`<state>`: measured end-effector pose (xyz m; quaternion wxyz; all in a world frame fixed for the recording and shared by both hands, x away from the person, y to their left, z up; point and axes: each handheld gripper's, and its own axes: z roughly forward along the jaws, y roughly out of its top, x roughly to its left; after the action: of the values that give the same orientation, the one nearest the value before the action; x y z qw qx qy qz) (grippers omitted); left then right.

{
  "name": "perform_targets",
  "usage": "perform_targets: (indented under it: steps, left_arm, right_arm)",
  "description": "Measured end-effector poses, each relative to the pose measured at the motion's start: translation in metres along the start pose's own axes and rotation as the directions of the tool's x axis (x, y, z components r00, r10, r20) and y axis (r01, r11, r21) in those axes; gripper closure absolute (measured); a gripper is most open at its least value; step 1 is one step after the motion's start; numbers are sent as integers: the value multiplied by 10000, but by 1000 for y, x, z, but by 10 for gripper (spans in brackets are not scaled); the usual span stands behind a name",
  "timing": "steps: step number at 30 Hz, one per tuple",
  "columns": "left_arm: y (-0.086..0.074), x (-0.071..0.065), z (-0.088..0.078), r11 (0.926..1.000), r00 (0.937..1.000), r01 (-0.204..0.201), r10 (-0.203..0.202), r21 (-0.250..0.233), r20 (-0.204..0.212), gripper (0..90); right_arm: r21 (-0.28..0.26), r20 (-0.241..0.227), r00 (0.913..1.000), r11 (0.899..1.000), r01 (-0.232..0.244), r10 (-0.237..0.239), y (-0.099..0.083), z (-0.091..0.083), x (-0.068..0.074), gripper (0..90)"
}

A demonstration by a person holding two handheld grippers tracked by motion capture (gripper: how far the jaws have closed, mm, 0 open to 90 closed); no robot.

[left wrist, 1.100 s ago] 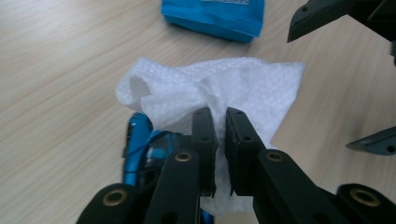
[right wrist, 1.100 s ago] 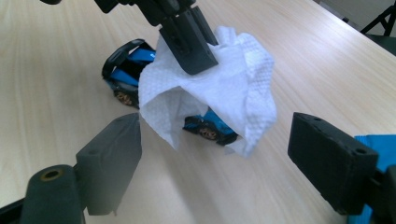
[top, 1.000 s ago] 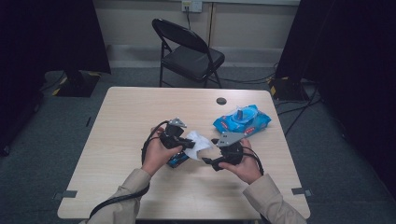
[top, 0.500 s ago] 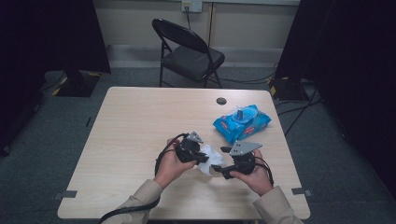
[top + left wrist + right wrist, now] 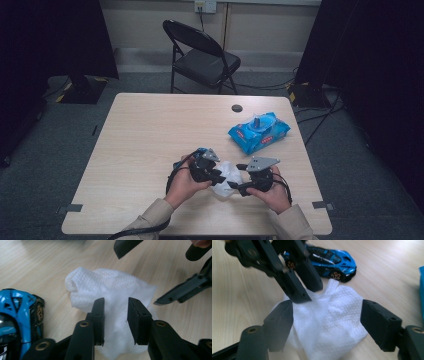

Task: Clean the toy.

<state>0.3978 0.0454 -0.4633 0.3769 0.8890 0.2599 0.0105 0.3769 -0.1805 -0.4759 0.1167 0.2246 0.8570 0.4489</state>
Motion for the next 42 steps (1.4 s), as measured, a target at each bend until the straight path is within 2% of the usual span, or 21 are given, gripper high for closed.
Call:
perform_targets:
  steps: [3,5,11,14,15,19,24,28,30,33,36,40,42]
  left_arm:
    - [-2,0,-4,10000,10000,-10,10,-53,-12,615]
    - [-4,4,-10,9999,9999,-22,20,-105,-169,546]
    - [-5,20,-28,9986,9950,42,-94,-525,-995,384]
    - [-5,32,-34,9987,9907,321,-369,-384,-1310,295]
    - [-5,36,-36,9991,9881,296,-340,-318,-1502,281]
    - [-6,53,-36,9976,9787,628,-675,-304,-1941,238]
    - [-1,69,-33,9954,9756,948,-962,-169,-1972,204]
    - [5,74,-27,9961,9732,884,-857,30,-2135,192]
    - [6,77,-22,9943,9708,1051,-991,161,-2183,177]
    - [6,80,-15,9940,9691,1061,-973,270,-2265,168]
    - [7,81,-9,9935,9698,1110,-1030,238,-2209,168]
    - [8,82,-1,9930,9713,1106,-989,424,-2164,168]
    - [8,82,3,9933,9697,1067,-939,454,-2253,168]
  right_arm:
    - [98,-69,9999,9999,-75,75,-1,3,1,288]
    - [156,-55,9999,9998,-93,94,0,7,2,295]
    - [89,-97,9997,9997,-216,217,2,16,5,291]
    - [140,-87,9997,9996,-244,245,0,18,4,288]
    - [158,-96,9995,9994,-311,312,-1,18,4,286]
    - [265,-95,9993,9990,-348,351,-3,21,4,277]
    - [332,-160,9994,9990,-313,318,-3,22,5,275]
    - [449,-219,9990,9983,-382,392,-5,24,5,274]
    - [451,-229,9991,9983,-359,369,-6,24,5,274]
    - [447,-238,9990,9983,-363,374,-6,24,5,272]
    - [544,-191,9990,9977,-404,415,-7,24,5,269]
    - [593,-182,9990,9974,-402,413,-7,25,5,269]
    - [552,-208,9989,9976,-408,420,-7,24,4,269]
